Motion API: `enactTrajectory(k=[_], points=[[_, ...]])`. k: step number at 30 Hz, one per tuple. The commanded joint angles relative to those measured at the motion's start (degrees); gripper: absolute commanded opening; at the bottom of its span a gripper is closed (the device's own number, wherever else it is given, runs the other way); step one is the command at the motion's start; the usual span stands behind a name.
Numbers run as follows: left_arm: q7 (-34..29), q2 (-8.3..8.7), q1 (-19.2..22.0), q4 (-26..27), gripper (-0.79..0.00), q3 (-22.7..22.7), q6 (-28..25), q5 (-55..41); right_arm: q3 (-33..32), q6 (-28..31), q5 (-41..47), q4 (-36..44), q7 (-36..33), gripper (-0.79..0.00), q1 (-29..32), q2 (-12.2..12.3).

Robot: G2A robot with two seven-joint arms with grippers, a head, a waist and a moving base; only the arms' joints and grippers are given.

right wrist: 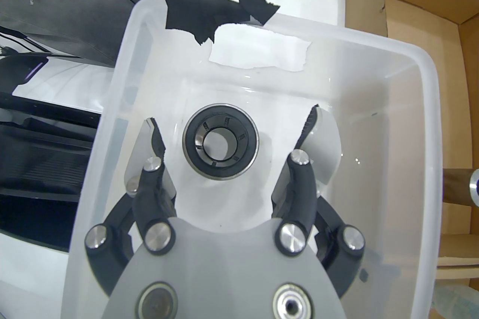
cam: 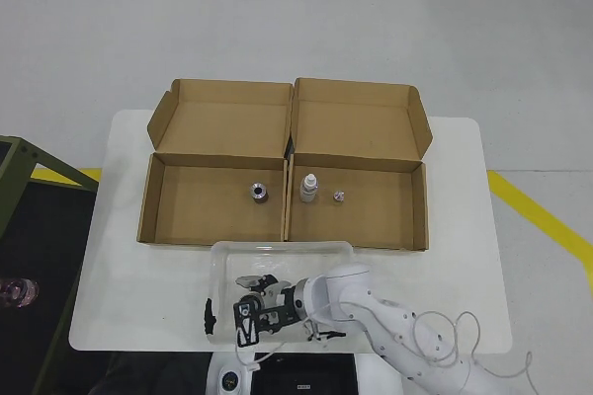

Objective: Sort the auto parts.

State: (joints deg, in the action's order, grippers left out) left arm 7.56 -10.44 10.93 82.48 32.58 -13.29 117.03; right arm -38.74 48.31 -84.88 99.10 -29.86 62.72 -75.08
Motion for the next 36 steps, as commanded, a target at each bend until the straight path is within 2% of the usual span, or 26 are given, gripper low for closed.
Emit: enactTrajectory(k=[1,4,8,14,19,23,24,25,36], points=[[0.0,0.0,0.0,0.0,0.0,0.0,0.0,0.0,0.4,-0.3,0.1,-1.0,0.3,-0.163,-0.4,-0.1],[0.0,0.0,0.0,0.0,0.0,0.0,0.0,0.0,0.9,-0.5,0.1,-2.3,0.7,-0.169,-1.0,-0.4],[0.0,0.0,0.0,0.0,0.0,0.0,0.0,0.0,1.6,-0.6,0.6,-4.0,1.3,-0.219,-2.0,-0.7],[0.0,0.0,0.0,0.0,0.0,0.0,0.0,0.0,2.4,-0.3,1.7,-5.6,2.6,-0.4,-3.2,-1.1],[0.0,0.0,0.0,0.0,0.0,0.0,0.0,0.0,2.4,-0.3,2.8,-6.7,3.2,-0.499,-3.8,-1.3],[0.0,0.0,0.0,0.0,0.0,0.0,0.0,0.0,2.1,-0.1,4.5,-7.4,4.4,-0.69,-4.1,-1.3],[0.0,0.0,0.0,0.0,0.0,0.0,0.0,0.0,2.0,0.1,4.7,-7.4,4.5,-0.767,-4.3,-1.3],[0.0,0.0,0.0,0.0,0.0,0.0,0.0,0.0,1.8,0.1,5.1,-7.4,4.7,-0.785,-4.4,-1.3],[0.0,0.0,0.0,0.0,0.0,0.0,0.0,0.0,-1.9,1.8,7.2,-4.0,5.4,-0.785,-3.5,-0.1]])
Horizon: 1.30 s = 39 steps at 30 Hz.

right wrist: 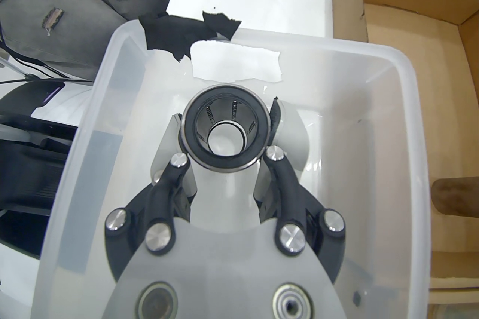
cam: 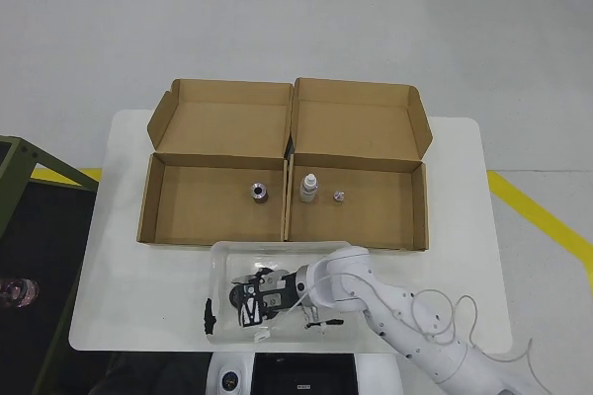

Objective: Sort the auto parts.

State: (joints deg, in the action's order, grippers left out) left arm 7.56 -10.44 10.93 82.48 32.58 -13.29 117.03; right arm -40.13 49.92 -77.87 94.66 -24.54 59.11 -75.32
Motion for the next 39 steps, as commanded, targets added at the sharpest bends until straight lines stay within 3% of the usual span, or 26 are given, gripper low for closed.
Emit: enactTrajectory(k=[1,16,39], points=[[0.0,0.0,0.0,0.0,0.0,0.0,0.0,0.0,-1.1,0.2,0.5,1.0,0.3,-0.785,0.4,0.3],[0.0,0.0,0.0,0.0,0.0,0.0,0.0,0.0,-9.0,1.4,4.3,10.3,2.0,-0.785,3.3,2.7],[0.0,0.0,0.0,0.0,0.0,0.0,0.0,0.0,-15.8,0.9,14.7,10.4,5.8,-0.785,3.8,4.3]])
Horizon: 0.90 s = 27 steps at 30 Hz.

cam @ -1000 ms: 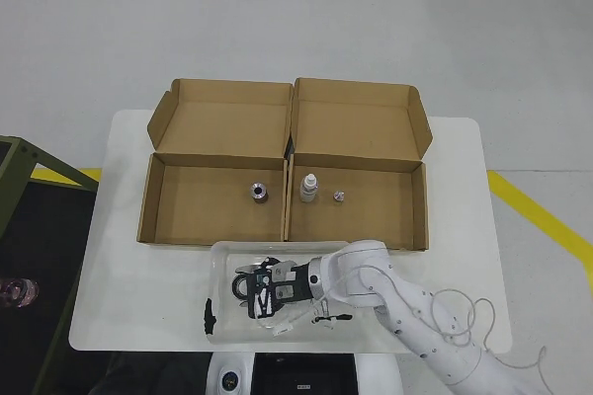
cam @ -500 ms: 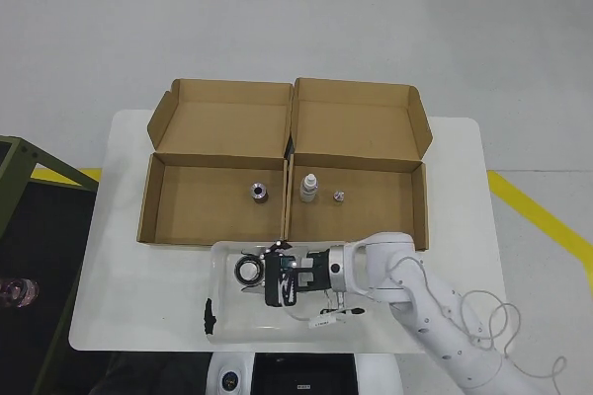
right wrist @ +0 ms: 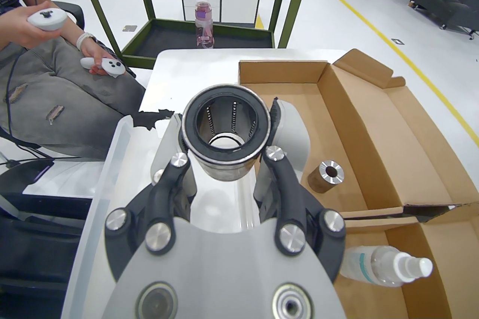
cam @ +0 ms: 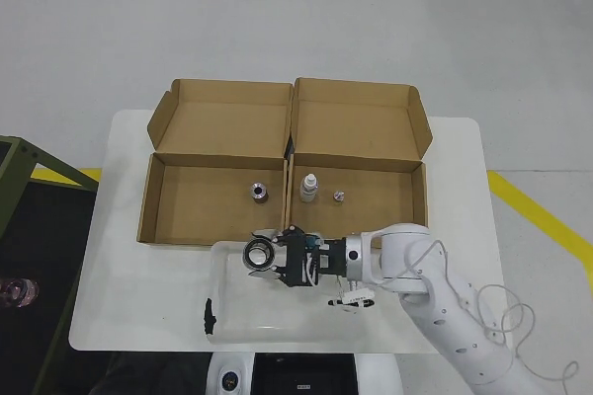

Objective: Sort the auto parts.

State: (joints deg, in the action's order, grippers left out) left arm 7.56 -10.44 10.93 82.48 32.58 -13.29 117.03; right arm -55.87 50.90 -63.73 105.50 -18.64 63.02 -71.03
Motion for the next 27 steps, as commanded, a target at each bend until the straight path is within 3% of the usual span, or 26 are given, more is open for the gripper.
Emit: enactTrajectory(k=[1,16,27], points=[[0.0,0.0,0.0,0.0,0.0,0.0,0.0,0.0,0.0,0.0,1.5,-0.8,0.3,-0.785,-0.1,0.0],[0.0,0.0,0.0,0.0,0.0,0.0,0.0,0.0,0.0,-1.1,8.7,-4.6,1.2,-0.785,-3.0,0.0],[0.0,0.0,0.0,0.0,0.0,0.0,0.0,0.0,2.2,-5.1,8.8,-9.0,0.9,-0.785,-7.8,-0.8]])
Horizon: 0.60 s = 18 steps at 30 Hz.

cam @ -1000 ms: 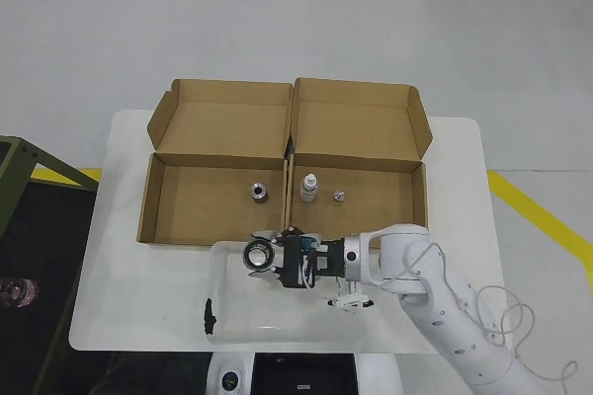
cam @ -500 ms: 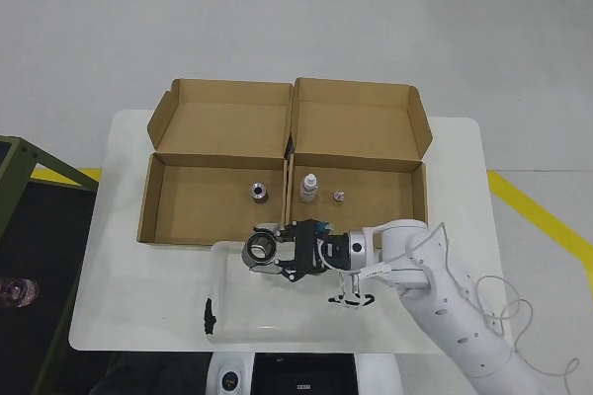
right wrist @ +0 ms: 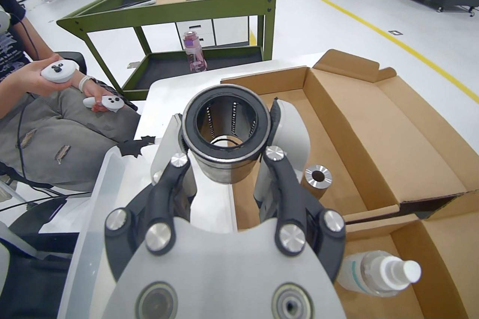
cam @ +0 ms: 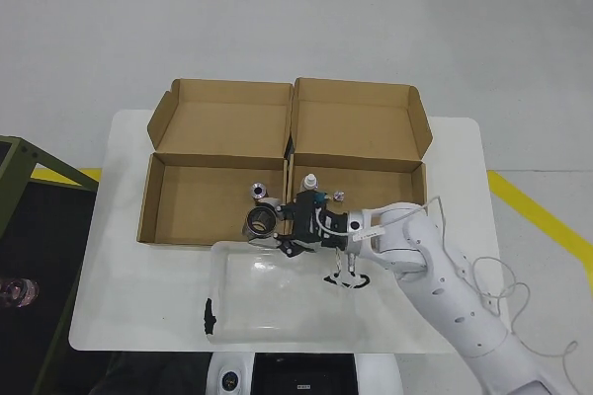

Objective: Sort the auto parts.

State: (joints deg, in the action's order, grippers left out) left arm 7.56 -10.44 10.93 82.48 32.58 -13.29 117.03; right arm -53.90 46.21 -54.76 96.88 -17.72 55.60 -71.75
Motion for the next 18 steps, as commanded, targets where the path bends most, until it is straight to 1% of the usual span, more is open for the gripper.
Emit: enactTrajectory(k=[1,9,18], points=[[0.0,0.0,0.0,0.0,0.0,0.0,0.0,0.0,0.5,-0.8,-0.6,-0.7,-0.1,-0.785,-0.9,-0.2],[0.0,0.0,0.0,0.0,0.0,0.0,0.0,0.0,2.7,-3.7,-3.3,-3.6,-0.5,-0.785,-4.7,-1.0],[0.0,0.0,0.0,0.0,0.0,0.0,0.0,0.0,6.7,-6.7,-6.9,-7.5,-1.5,-0.785,-8.3,-2.4]])
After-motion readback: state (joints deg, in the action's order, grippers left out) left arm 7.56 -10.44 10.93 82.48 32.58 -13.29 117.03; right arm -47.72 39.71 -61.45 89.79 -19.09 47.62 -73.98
